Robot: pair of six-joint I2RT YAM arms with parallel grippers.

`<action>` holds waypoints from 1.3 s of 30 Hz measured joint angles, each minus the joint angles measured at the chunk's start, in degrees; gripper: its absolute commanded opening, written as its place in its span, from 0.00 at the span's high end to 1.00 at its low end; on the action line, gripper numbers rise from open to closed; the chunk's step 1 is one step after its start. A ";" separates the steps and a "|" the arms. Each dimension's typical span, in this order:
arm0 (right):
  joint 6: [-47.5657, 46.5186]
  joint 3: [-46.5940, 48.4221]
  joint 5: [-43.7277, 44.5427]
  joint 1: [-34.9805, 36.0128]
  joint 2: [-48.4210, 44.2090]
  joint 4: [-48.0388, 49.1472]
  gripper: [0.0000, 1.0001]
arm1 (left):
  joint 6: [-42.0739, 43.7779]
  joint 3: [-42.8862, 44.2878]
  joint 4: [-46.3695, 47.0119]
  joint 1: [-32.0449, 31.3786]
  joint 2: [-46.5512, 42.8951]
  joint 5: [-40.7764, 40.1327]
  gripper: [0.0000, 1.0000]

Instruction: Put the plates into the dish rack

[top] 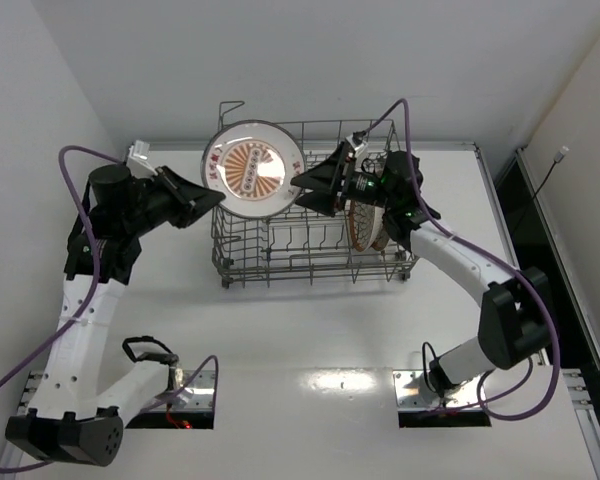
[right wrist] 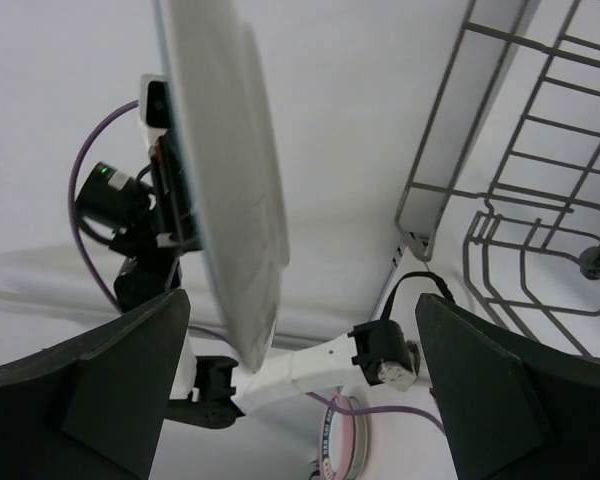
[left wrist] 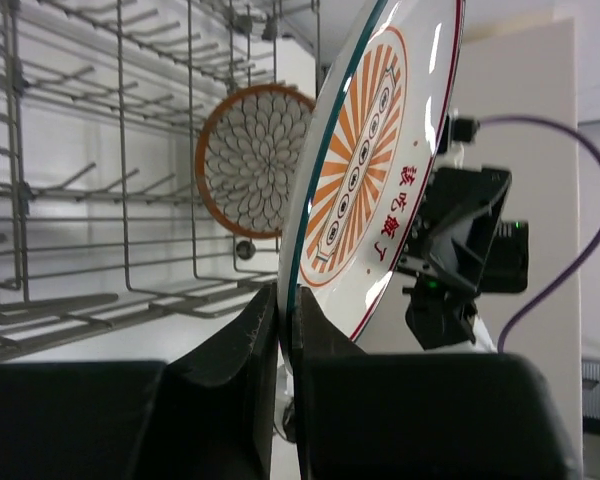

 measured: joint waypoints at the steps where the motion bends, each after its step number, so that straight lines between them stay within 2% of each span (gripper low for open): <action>1: -0.02 0.00 0.00 0.00 0.72 0.15 0.10 | -0.39 -0.52 -0.02 -1.60 -0.20 -0.46 1.00; 6: 0.13 0.00 0.02 0.00 3.28 0.81 0.28 | -1.86 -2.25 -0.09 -8.94 -0.17 -3.93 1.00; 9: -0.09 0.04 0.00 0.00 3.34 0.98 0.51 | -2.29 -2.36 0.13 -12.52 0.42 -5.33 1.00; 10: -0.09 0.04 -0.22 -0.02 3.34 1.14 0.71 | -2.49 -2.36 0.31 -13.44 0.72 -5.88 1.00; 12: -1.53 0.09 -0.85 -0.61 3.34 1.36 0.87 | -4.11 -2.36 0.50 -14.69 1.57 -7.91 1.00; 13: -2.08 0.17 -0.55 -1.09 3.28 0.96 1.00 | -4.33 -2.40 0.37 -14.95 1.97 -9.01 1.00; 15: -3.26 0.26 -0.31 -1.66 3.21 -1.84 1.00 | -4.33 -2.19 1.92 -16.55 2.89 -10.64 0.98; 16: -3.80 0.35 -0.37 -1.97 3.17 -3.10 1.00 | -4.28 -2.05 1.70 -17.14 3.21 -11.47 0.89; 19: -7.15 2.01 0.74 -2.27 1.64 -9.33 1.00 | -3.45 -1.27 0.68 -18.45 5.35 -12.39 0.77; 20: -9.49 4.09 1.64 -2.34 0.94 -14.73 1.00 | -2.82 -0.39 0.44 -19.17 6.60 -12.26 0.69; 23: -16.59 10.91 4.87 -3.02 -0.83 -26.95 1.00 | -1.09 1.90 0.17 -20.50 8.98 -11.19 0.56; 29: -27.10 19.78 10.71 -7.21 -6.75 -45.00 1.00 | 1.44 6.32 -1.03 -20.74 10.62 -10.34 0.53; 30: -28.68 21.62 12.57 -8.26 -7.37 -48.85 1.00 | 2.19 7.41 -1.84 -20.72 10.82 -10.82 0.48; 32: -32.63 26.14 17.62 -10.38 -7.76 -56.48 1.00 | 3.80 10.10 -4.52 -20.35 11.10 -12.66 0.48; 33: -34.40 28.28 20.48 -11.19 -7.76 -59.76 1.00 | 4.90 11.98 -5.95 -20.09 11.26 -13.68 0.44; 39: -44.41 36.46 38.32 -11.72 -6.80 -75.12 1.00 | 8.04 15.65 -8.50 -18.23 11.30 -16.06 0.43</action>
